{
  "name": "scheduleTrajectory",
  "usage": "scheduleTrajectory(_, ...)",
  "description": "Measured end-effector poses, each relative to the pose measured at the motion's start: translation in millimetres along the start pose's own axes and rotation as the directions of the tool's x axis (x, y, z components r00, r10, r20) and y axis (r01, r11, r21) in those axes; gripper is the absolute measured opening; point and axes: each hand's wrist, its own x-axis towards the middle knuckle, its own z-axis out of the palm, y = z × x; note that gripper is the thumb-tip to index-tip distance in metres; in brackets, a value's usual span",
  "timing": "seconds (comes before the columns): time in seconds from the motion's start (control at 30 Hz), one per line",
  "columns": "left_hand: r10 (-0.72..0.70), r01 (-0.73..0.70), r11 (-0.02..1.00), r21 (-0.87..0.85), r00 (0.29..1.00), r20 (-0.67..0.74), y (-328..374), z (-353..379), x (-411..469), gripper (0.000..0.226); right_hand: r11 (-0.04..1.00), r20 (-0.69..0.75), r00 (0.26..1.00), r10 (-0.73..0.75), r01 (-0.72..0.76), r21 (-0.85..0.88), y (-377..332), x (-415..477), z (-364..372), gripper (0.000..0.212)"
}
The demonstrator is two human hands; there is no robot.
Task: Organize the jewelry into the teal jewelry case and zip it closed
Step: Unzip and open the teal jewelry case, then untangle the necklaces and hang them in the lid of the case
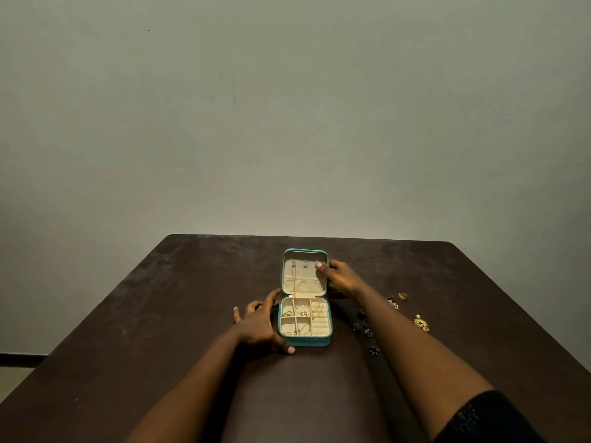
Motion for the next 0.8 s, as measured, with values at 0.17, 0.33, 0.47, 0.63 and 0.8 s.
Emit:
scheduleTrajectory(0.17,-0.032,0.032,0.999,-0.001,0.999,0.015,-7,0,5,0.136,0.999,-0.088,0.996,0.025,-0.027,-0.023,10,17,9,0.034)
scheduleTrajectory(0.33,-0.015,0.015,1.0,0.015,0.999,0.033,-1,0,1,0.131,0.998,-0.158,0.986,0.055,-0.061,-0.031,16,27,15,0.035)
scheduleTrajectory(0.47,-0.038,0.037,0.999,0.01,0.992,0.122,-6,-8,8,0.126,0.997,-0.19,0.98,0.062,-0.068,-0.025,16,27,15,0.032)
scheduleTrajectory(0.63,-0.034,0.061,0.918,-0.393,0.996,0.077,-2,-26,16,0.073,0.998,-0.19,0.98,0.054,-0.058,-0.014,14,29,13,0.029)
scheduleTrajectory(0.8,-0.071,0.038,0.93,-0.366,0.995,-0.077,5,-28,47,0.037,0.999,-0.23,0.972,0.044,-0.036,0.04,18,33,15,0.028)
